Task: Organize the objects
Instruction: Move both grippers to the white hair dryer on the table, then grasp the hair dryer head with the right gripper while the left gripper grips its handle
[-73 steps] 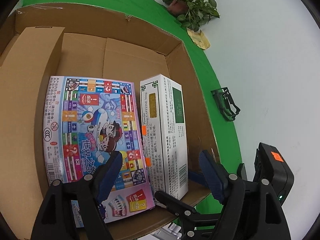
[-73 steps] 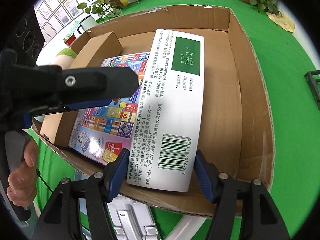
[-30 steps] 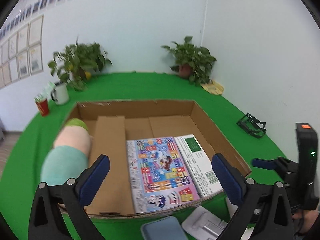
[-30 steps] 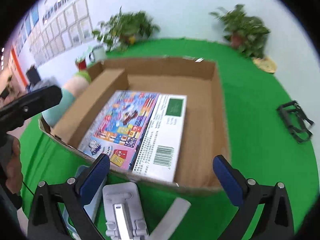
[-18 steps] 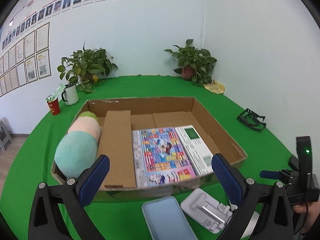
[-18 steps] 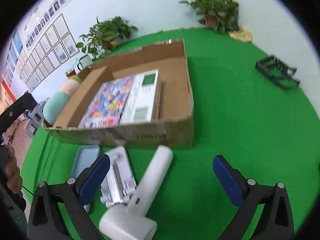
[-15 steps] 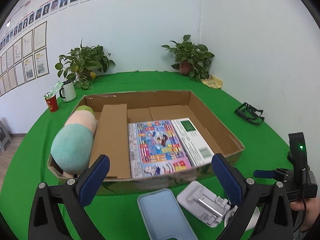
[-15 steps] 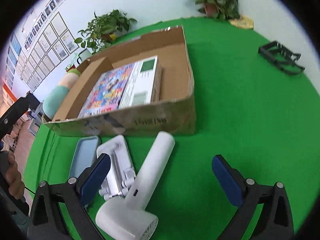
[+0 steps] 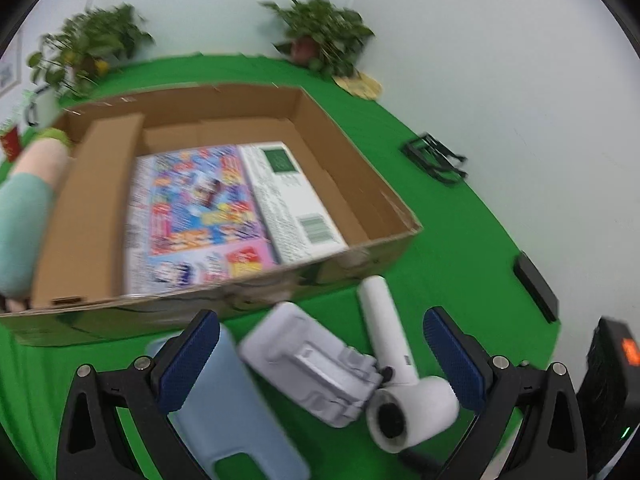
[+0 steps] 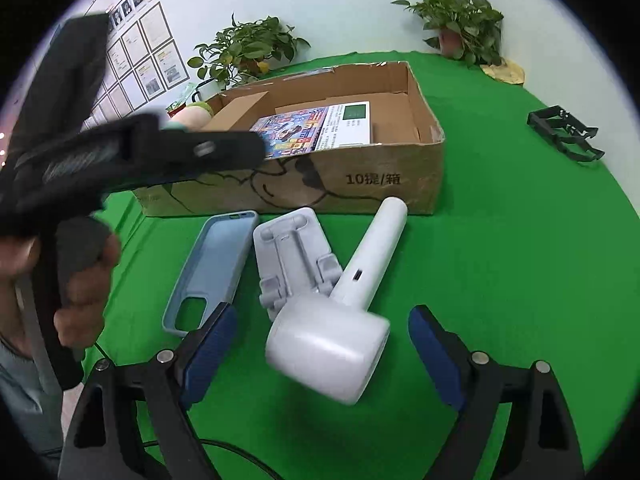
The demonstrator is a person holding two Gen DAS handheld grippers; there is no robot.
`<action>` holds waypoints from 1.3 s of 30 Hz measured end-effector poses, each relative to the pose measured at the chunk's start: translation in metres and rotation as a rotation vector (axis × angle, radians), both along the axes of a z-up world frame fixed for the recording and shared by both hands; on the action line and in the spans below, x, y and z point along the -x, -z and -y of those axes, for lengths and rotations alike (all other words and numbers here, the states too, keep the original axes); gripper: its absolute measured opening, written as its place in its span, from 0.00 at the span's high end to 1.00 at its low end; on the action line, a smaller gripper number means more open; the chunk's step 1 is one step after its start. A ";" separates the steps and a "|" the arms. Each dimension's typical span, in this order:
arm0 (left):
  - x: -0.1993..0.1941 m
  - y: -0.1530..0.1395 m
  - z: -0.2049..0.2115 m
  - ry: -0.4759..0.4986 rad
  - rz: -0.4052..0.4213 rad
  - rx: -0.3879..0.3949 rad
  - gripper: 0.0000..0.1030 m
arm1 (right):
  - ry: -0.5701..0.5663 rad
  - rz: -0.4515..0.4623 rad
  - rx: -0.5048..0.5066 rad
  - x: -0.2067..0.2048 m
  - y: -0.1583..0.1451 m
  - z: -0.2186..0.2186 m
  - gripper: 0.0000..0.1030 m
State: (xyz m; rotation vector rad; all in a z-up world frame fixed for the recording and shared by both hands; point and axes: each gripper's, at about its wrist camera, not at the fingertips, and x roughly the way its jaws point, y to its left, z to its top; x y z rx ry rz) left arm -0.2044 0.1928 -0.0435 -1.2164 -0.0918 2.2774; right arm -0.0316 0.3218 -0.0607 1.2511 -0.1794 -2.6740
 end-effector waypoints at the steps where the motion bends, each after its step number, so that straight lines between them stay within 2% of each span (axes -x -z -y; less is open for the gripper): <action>1: 0.003 0.003 -0.008 0.030 0.025 -0.011 0.00 | 0.003 0.004 -0.002 -0.002 0.004 0.003 0.15; 6: 0.018 0.022 -0.041 0.112 0.148 -0.061 0.01 | 0.034 0.018 0.000 -0.004 0.017 0.002 0.34; 13: 0.030 0.042 -0.069 0.136 0.244 -0.106 0.10 | 0.024 -0.012 -0.023 -0.016 0.017 0.001 0.39; 15: 0.027 0.047 -0.076 0.156 0.257 -0.094 0.13 | 0.019 -0.009 -0.023 -0.024 0.017 -0.001 0.42; 20: 0.016 0.067 -0.091 0.185 0.319 -0.056 0.29 | 0.000 -0.001 -0.032 -0.044 0.016 -0.005 0.43; 27: 0.012 0.074 -0.100 0.153 0.315 0.001 0.43 | -0.014 -0.006 -0.063 -0.066 0.015 0.004 0.43; 32: 0.015 0.079 -0.100 0.140 0.309 0.045 0.63 | -0.006 -0.020 -0.085 -0.067 0.015 0.006 0.43; 39: 0.019 0.084 -0.106 0.164 0.322 0.088 0.66 | -0.003 -0.049 -0.159 -0.068 0.014 0.013 0.43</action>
